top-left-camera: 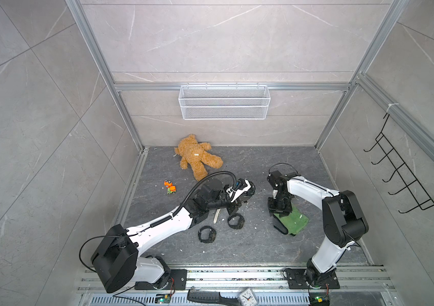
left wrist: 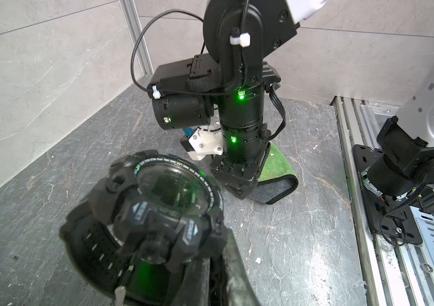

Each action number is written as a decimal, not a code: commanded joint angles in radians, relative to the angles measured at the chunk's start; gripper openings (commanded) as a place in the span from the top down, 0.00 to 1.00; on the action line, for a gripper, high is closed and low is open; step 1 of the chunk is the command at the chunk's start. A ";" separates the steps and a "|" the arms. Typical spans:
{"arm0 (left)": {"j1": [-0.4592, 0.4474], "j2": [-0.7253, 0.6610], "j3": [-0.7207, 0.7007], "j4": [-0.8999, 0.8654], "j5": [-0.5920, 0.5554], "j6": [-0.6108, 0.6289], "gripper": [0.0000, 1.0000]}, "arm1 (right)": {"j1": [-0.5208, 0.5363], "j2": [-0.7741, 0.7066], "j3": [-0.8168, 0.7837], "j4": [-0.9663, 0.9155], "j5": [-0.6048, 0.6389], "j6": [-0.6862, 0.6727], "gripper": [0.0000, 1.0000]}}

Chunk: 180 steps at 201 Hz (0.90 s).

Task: Wipe the watch dial
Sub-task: Pick up the cleaning item at the center of the board.

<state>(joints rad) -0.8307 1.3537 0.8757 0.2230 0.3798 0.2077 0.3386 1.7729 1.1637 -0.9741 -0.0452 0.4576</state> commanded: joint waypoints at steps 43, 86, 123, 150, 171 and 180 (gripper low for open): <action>-0.001 0.017 0.082 -0.008 0.015 0.027 1.00 | -0.065 -0.160 0.111 -0.132 0.194 -0.014 1.00; -0.001 0.078 0.163 -0.031 0.054 0.050 1.00 | -0.084 -0.291 0.173 -0.156 0.158 -0.035 1.00; -0.001 0.115 0.210 -0.039 0.080 0.051 1.00 | -0.086 -0.380 0.214 -0.149 0.058 -0.060 1.00; -0.001 0.132 0.227 -0.033 0.083 0.047 1.00 | -0.094 -0.491 0.198 -0.059 -0.110 -0.084 1.00; -0.001 0.140 0.241 -0.028 0.092 0.035 1.00 | -0.106 -0.530 0.212 -0.035 -0.127 -0.060 1.00; -0.001 0.143 0.243 -0.021 0.096 0.032 1.00 | -0.107 -0.519 0.257 -0.083 -0.115 -0.076 1.00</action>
<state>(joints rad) -0.8307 1.4860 1.0679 0.1612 0.4320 0.2359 0.2436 1.2713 1.3575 -1.0485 -0.1032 0.4023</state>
